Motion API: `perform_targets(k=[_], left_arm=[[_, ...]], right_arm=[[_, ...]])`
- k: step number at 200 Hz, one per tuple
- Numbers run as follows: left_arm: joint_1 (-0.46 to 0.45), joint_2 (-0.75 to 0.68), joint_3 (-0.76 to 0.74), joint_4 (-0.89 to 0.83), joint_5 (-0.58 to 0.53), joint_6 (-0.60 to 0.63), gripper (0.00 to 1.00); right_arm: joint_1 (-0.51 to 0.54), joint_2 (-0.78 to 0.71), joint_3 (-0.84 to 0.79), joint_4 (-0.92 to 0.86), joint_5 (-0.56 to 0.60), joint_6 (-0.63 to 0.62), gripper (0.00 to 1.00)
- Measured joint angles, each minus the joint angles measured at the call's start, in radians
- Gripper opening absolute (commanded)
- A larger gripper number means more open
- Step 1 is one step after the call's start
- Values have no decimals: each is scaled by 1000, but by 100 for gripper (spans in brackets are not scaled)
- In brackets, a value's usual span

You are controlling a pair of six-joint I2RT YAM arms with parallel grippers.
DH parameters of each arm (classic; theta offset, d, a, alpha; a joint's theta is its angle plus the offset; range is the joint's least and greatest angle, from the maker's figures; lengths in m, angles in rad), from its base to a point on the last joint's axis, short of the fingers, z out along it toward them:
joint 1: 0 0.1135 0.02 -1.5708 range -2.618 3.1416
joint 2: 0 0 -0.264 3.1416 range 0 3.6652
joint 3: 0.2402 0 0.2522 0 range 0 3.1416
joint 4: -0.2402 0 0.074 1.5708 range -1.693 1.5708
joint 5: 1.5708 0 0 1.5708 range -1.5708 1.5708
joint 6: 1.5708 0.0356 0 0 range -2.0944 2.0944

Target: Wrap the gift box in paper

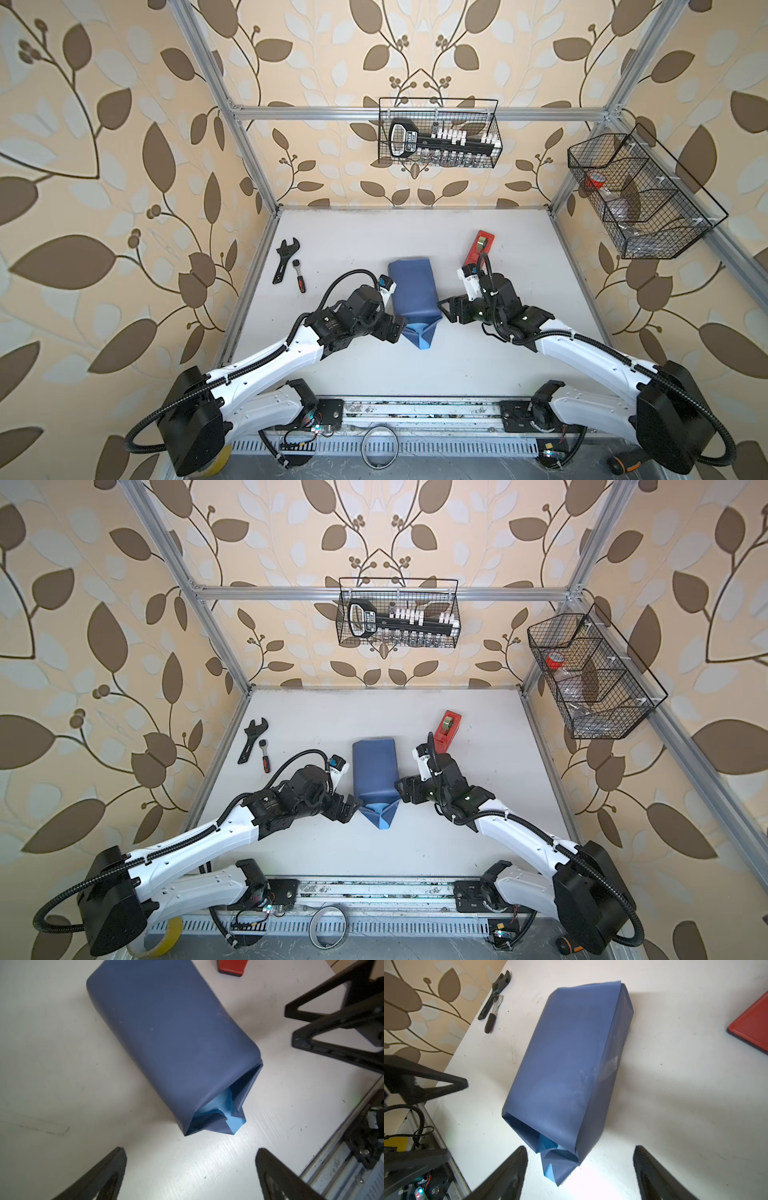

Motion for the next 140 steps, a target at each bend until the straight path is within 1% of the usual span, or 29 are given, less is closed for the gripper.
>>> perform_targets(k=[4,21,55,93,113,140], left_arm=[[-9,0,8,2,-8,26,99],[-44,0,25,29,-51,206,99],[-64,30,22,70,-85,554,99],[-70,57,-87,229,-85,919,99],[-70,111,-109,264,-80,1043,99],[-68,195,-109,321,-74,1138,99]], right_arm=[[0,-4,-7,-1,0,0,81],[-3,-10,-42,13,-18,2,81],[-4,16,-124,81,-85,33,79],[21,79,-195,159,-135,66,79],[25,105,-216,185,-145,74,79],[25,130,-222,214,-151,83,78]])
